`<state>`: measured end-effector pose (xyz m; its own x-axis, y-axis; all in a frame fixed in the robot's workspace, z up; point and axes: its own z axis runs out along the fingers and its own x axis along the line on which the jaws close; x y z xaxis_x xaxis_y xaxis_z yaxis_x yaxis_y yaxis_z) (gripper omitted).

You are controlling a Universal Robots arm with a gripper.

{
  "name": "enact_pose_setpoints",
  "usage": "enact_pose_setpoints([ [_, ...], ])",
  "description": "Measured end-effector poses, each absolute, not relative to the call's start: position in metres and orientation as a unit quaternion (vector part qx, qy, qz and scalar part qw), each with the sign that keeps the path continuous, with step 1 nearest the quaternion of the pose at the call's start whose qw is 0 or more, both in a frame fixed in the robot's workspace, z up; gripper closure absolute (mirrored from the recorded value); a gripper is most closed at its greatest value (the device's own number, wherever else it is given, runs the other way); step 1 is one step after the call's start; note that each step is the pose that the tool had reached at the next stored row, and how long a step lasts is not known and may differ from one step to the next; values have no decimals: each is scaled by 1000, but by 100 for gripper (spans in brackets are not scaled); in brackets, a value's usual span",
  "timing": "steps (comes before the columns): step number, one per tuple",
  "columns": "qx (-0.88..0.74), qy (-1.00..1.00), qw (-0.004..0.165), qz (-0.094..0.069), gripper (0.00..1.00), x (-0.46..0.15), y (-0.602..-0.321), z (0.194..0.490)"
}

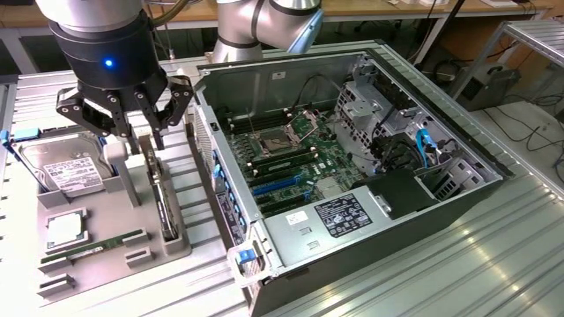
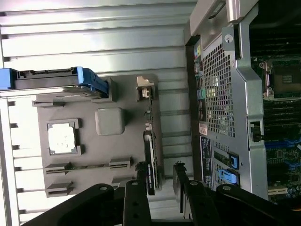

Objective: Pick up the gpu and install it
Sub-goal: 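Pick up the gpu and move the gpu toward the slot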

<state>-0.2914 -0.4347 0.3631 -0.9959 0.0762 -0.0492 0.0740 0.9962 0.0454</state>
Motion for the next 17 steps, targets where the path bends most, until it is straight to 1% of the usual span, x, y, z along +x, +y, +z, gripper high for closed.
enact_pose_setpoints([
  [6,37,998,33,22,64,-305,-435,352],
  [17,36,998,38,22,64,-306,-435,335],
])
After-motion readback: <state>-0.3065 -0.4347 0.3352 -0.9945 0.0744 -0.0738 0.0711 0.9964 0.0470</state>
